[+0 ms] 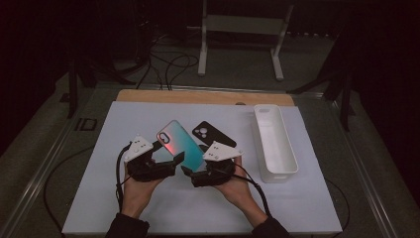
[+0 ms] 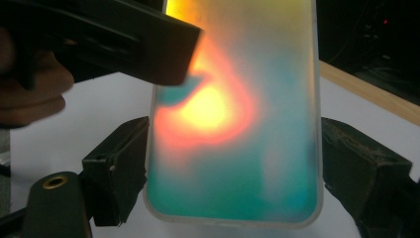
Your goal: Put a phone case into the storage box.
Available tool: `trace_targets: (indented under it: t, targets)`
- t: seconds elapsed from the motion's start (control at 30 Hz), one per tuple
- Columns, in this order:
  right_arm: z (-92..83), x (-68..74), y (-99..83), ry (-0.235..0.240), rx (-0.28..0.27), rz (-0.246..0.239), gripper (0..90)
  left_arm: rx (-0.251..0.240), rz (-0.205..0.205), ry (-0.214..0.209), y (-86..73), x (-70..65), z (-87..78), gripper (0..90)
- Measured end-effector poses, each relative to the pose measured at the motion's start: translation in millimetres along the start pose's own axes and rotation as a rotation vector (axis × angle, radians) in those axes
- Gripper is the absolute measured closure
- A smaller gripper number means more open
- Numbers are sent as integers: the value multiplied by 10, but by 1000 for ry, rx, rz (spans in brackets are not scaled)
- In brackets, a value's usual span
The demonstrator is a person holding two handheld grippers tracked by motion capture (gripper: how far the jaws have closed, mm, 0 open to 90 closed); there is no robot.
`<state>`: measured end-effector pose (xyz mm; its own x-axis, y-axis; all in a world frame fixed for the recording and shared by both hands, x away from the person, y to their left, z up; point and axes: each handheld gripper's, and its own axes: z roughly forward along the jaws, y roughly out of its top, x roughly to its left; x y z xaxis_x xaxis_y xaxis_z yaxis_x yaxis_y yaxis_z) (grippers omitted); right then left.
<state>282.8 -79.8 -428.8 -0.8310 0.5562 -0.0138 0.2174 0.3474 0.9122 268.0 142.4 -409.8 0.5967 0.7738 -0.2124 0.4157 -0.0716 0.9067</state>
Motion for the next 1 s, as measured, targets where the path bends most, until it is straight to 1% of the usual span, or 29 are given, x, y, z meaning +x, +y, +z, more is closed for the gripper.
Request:
trace_targets:
  t: [0.07,0.1,0.13,0.17,0.23,0.33,0.37,0.43,0.5,0.53,0.6,0.63,0.7,0.87,0.97,1.0]
  targets:
    - [2,15,8,7,-13,5,166,1,-1,-17,-4,-17,19,280]
    - [4,27,12,2,-19,3,166,2,-9,-38,-5,-19,27,331]
    - [4,27,12,2,-19,3,166,2,-9,-38,-5,-19,27,375]
    - [7,39,16,1,-23,1,166,0,-16,-57,-6,-24,39,375]
    - [11,58,24,-3,-37,-3,166,1,-20,-87,-9,-33,53,473]
    - [18,66,28,-13,-53,-8,166,9,-10,-107,-18,-59,79,558]
    - [20,65,26,-16,-58,-5,166,13,-4,-107,-23,-67,90,581]
    - [17,56,23,-27,-69,11,166,8,-11,-124,-29,-70,98,643]
    - [16,56,18,-34,-75,13,166,3,-10,-133,-29,-75,101,683]
    - [17,56,16,-38,-78,13,166,-2,-13,-136,-28,-80,102,702]
    - [31,77,3,-48,-75,8,166,1,-1,-135,-25,-91,106,769]
    - [39,88,0,-58,-72,2,167,4,8,-137,-26,-96,109,777]
    - [48,101,-3,-63,-67,3,167,4,14,-135,-28,-108,109,795]
    - [60,102,-8,-54,-61,9,166,4,9,-138,-29,-108,113,806]
    - [56,110,-12,-61,-60,-7,164,9,4,-140,-31,-114,117,810]
    - [57,110,-13,-58,-57,-5,163,14,6,-138,-32,-117,120,811]
